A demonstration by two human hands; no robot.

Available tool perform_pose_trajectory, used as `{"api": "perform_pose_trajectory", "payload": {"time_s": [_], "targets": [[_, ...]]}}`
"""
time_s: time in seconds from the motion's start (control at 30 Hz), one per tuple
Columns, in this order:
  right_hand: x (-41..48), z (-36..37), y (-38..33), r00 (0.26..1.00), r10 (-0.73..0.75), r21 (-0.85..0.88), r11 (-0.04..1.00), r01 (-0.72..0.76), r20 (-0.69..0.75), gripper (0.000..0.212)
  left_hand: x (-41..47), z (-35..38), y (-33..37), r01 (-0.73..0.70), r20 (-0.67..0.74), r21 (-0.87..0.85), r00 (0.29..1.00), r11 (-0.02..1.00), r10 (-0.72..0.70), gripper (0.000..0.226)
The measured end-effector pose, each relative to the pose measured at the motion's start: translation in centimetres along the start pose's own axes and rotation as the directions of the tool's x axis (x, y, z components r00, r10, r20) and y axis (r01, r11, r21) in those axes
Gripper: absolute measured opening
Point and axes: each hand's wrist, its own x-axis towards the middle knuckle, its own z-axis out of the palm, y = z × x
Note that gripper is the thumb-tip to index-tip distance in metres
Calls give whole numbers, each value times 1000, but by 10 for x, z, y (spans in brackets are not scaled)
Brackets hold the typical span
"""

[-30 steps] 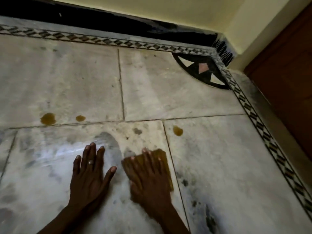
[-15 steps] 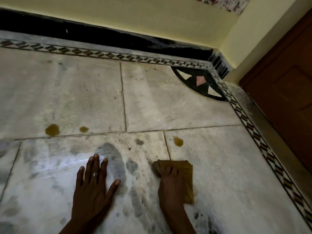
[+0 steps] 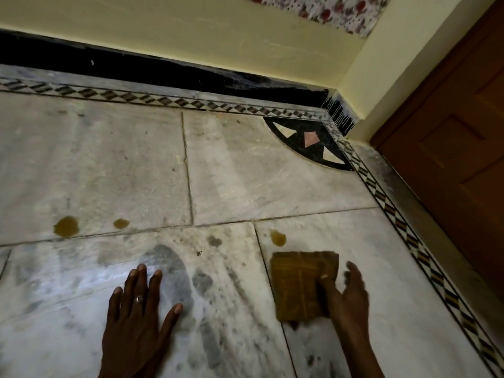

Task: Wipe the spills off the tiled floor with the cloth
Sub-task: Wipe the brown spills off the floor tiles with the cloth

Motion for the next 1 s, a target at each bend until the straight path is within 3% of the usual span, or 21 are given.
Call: {"api": "perform_pose_trajectory", "payload": {"time_s": [0.07, 0.17, 0.27, 0.33, 0.43, 0.53, 0.7, 0.8, 0.87, 0.93, 1.0], "targets": [[2, 4, 10, 986, -48, -121, 992, 28, -161, 73, 4, 0, 3, 2, -25, -5, 1000, 1000, -2, 83], [-1, 61, 11, 1000, -13, -207, 978, 10, -11, 94, 16, -4, -4, -3, -64, 14, 998, 1000, 4, 81], [18, 107, 17, 1000, 23, -502, 865, -18, 3, 107, 26, -9, -16, -3, -77, 66, 997, 998, 8, 81], [45, 115, 12, 994, -108, -561, 823, 84, -10, 101, 26, -10, -15, -26, -84, 73, 996, 997, 32, 81], [79, 147, -15, 966, -215, -499, 859, 117, -143, 73, 27, -9, -13, -27, -90, 78, 995, 997, 34, 82], [72, 193, -59, 938, -341, -476, 837, 271, -67, 63, 30, -10, -13, -33, -90, 87, 995, 996, 41, 80], [-13, 238, -80, 690, -697, -412, 581, 702, 193, 56, 26, -13, -16, -24, -100, 31, 995, 999, 27, 75], [-47, 206, -38, 498, -766, -358, 368, 858, 407, 58, 23, -18, -21, -14, -95, -2, 995, 1000, 14, 74], [-41, 175, 6, 422, -801, -354, 282, 891, 424, 60, 19, -24, -39, 49, -121, 3, 991, 999, -48, 76], [-23, 148, 37, 455, -823, -381, 322, 867, 339, 63, 12, -33, -66, 139, -150, 16, 979, 990, -135, 78], [-4, 138, 36, 604, -753, -452, 457, 766, 262, 70, 7, -38, -87, 199, -167, 17, 967, 980, -194, 80]]}}
